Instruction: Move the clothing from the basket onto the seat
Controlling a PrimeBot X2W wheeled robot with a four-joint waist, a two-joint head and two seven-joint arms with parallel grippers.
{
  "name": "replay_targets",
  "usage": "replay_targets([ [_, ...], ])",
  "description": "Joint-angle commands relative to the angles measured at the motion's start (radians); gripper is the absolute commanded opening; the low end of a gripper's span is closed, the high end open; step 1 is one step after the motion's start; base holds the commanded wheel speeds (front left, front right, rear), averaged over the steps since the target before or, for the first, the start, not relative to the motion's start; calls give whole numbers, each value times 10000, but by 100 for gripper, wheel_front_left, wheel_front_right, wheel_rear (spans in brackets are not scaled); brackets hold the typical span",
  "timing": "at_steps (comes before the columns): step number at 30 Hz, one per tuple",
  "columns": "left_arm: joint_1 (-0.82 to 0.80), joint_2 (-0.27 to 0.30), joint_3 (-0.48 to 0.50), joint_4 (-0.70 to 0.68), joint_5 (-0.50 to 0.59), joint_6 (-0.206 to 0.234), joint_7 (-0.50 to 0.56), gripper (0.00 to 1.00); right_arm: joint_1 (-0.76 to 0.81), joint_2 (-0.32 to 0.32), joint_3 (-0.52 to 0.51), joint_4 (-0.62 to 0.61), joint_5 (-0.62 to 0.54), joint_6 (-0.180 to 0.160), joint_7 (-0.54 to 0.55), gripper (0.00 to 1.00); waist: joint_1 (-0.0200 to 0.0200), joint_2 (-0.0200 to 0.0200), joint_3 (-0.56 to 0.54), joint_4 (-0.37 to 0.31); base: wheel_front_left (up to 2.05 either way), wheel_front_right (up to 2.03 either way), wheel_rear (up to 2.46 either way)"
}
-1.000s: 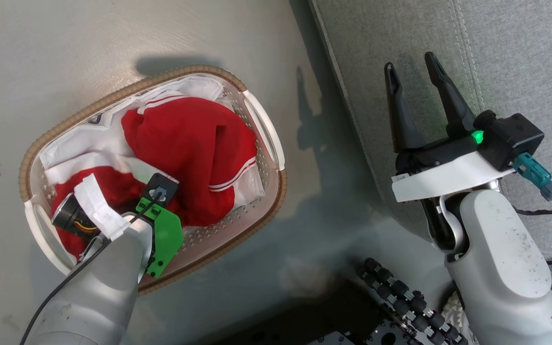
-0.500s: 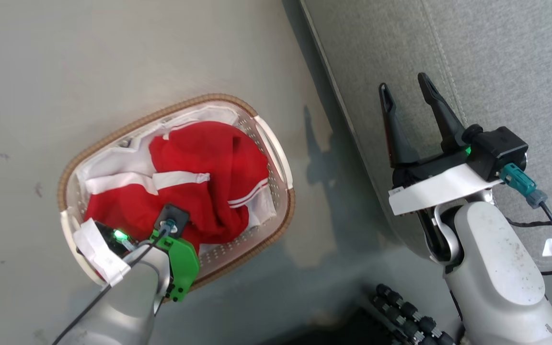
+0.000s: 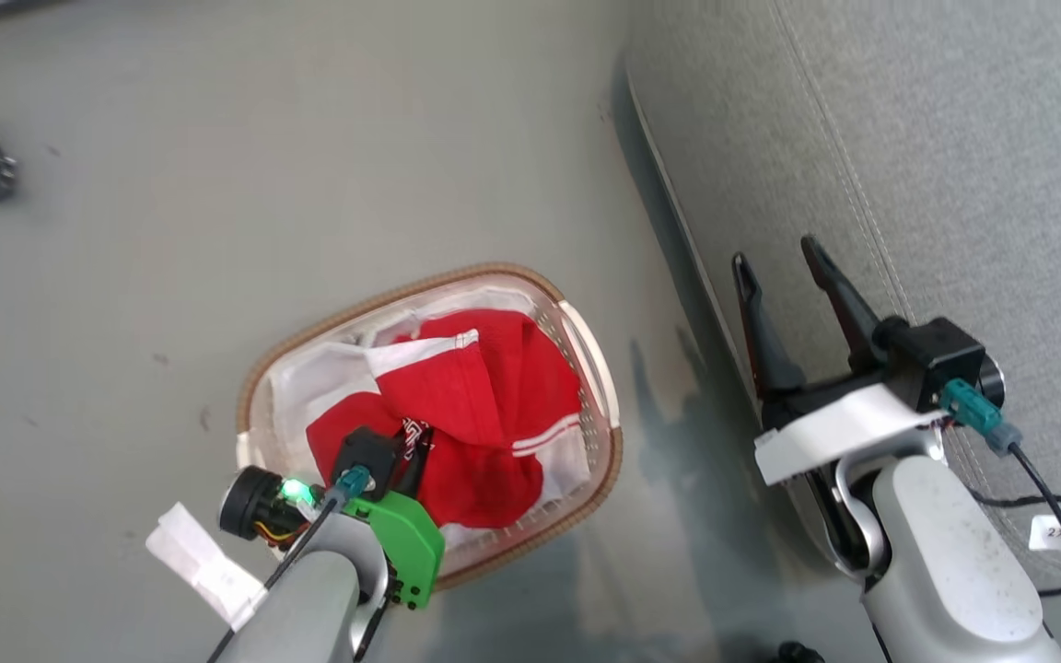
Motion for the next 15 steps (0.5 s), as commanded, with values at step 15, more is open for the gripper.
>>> replay_targets([
  [15, 1975, 2, 1337, -4651, -1330, -29, -23, 0, 1438, -144, 291, 488, -265, -8, -44, 100, 1, 0, -3003, 1058, 0, 0, 0],
])
